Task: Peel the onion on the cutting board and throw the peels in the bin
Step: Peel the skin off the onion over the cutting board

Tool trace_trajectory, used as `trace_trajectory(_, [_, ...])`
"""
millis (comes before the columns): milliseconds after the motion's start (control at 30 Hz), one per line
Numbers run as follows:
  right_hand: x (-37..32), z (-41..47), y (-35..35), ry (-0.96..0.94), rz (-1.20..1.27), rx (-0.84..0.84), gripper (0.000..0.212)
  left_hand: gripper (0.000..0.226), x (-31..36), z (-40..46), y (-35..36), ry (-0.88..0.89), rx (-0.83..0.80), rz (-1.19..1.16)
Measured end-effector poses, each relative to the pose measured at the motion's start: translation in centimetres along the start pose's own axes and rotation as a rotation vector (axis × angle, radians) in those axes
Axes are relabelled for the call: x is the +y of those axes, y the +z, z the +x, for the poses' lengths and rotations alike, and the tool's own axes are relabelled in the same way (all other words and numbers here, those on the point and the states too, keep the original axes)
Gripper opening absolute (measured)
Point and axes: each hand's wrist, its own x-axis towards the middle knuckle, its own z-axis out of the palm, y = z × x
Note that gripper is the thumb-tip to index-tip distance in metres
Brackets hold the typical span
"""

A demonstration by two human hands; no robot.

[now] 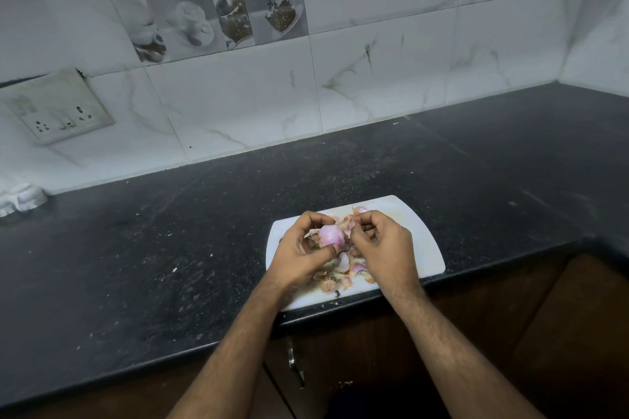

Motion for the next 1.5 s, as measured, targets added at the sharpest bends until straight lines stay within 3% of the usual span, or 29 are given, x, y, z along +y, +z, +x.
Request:
trace_trajectory(567, [-0.09,-0.03,-0.09,-0.012,-0.041,0.044,0.003,0.042,0.58,-0.44,0.08,-0.02,0.07,-0.061])
trace_trajectory(767, [0.22,0.02,0.38,-0.043,-0.082,0.093,0.025,0.044,0.51,-0.35,0.01,-0.041,0.049,-0.101])
trace_trajectory(900, [-0.25,-0.12,0.18,-0.111,-0.112,0.041,0.018,0.044,0.0,-0.26,-0.09,-0.024,0.026,-0.08])
trace_trajectory(1000, [-0.13,-0.02,-0.04,-0.132,-0.028,0.019,0.025,0.045,-0.01,-0.26,-0.07,-0.024,0.036,-0.055])
trace_trajectory(1200, [-0.41,-0.24,-0.28,-0.192,-0.004,-0.174,0.026,0.043,0.31,-0.33,0.08,-0.005,0.015,-0.019])
trace_trajectory(1500, [-0.01,-0.1,-0.28,-0.162,0.084,-0.136,0.007,0.054,0.31,-0.27,-0.07,-0.033,-0.008,-0.06])
